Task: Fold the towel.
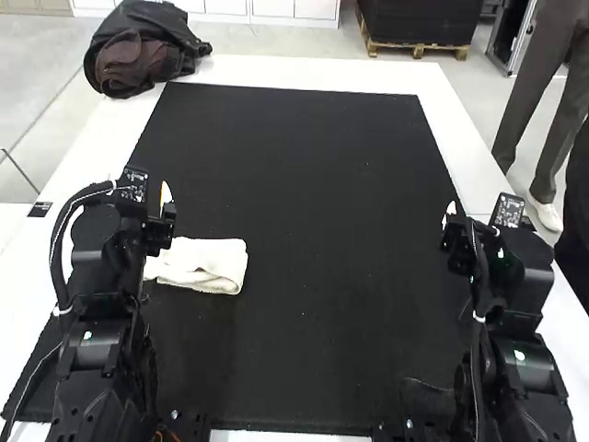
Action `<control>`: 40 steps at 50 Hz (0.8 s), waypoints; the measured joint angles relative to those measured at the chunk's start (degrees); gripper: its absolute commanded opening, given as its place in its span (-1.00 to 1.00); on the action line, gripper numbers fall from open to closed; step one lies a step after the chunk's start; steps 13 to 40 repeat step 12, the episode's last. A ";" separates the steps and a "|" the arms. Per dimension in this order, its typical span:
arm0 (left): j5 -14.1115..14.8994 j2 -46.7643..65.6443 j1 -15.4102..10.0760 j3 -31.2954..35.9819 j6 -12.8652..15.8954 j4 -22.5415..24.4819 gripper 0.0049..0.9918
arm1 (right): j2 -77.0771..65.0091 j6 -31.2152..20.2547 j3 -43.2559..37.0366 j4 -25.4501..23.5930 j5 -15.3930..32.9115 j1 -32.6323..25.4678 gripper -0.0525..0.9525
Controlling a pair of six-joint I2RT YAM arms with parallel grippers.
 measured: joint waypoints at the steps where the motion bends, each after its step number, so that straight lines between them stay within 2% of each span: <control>1: 0.39 -0.02 0.00 0.00 0.00 -0.22 0.93 | -0.02 0.02 0.00 0.00 0.00 0.00 0.92; 12: 5.49 -0.02 0.00 0.00 -0.02 -1.81 0.93 | 0.00 0.26 0.00 0.00 0.02 0.00 0.92; 40: 5.49 -0.02 0.00 0.00 -0.02 -1.81 0.93 | 0.00 0.26 0.00 0.00 0.02 0.00 0.92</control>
